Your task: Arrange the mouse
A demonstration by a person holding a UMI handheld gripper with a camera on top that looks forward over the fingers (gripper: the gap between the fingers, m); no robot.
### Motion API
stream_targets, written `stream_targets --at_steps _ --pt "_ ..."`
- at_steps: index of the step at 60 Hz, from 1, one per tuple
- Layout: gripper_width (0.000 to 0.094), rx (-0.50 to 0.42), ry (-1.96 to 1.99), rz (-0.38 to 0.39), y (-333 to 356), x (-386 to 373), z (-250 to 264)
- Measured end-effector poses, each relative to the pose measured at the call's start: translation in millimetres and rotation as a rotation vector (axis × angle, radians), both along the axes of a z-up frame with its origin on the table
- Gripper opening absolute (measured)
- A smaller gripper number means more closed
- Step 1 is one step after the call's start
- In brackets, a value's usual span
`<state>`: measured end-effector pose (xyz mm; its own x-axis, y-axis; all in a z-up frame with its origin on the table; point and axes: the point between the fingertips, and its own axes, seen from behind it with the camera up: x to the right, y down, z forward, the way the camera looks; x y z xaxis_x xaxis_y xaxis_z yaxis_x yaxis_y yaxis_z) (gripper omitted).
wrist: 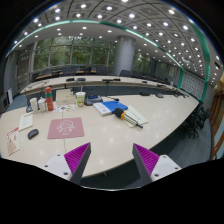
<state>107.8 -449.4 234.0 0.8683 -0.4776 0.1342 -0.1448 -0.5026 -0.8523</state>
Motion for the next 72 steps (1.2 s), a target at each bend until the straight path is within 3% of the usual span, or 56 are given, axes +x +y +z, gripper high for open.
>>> stream_targets --at_steps 12,22,38,49,56,72 --pt "0.0858 -0.064 0.019 0.054 25.3 -37.3 -58.1" --pt "0.0857 -0.094 0.062 0.135 67.9 -120.9 -125.5" --pt "0.0856 -0.040 0.209 0.352 179.6 -303.9 -195.1" --pt "0.0856 -0.017 0.244 0.447 274.2 -383.5 -217.6" --pt "0.0857 -0.021 0.236 0.470 323.9 -407.1 -230.7" --pt "0.0856 -0.036 0.253 0.440 390.0 -419.7 -239.5"
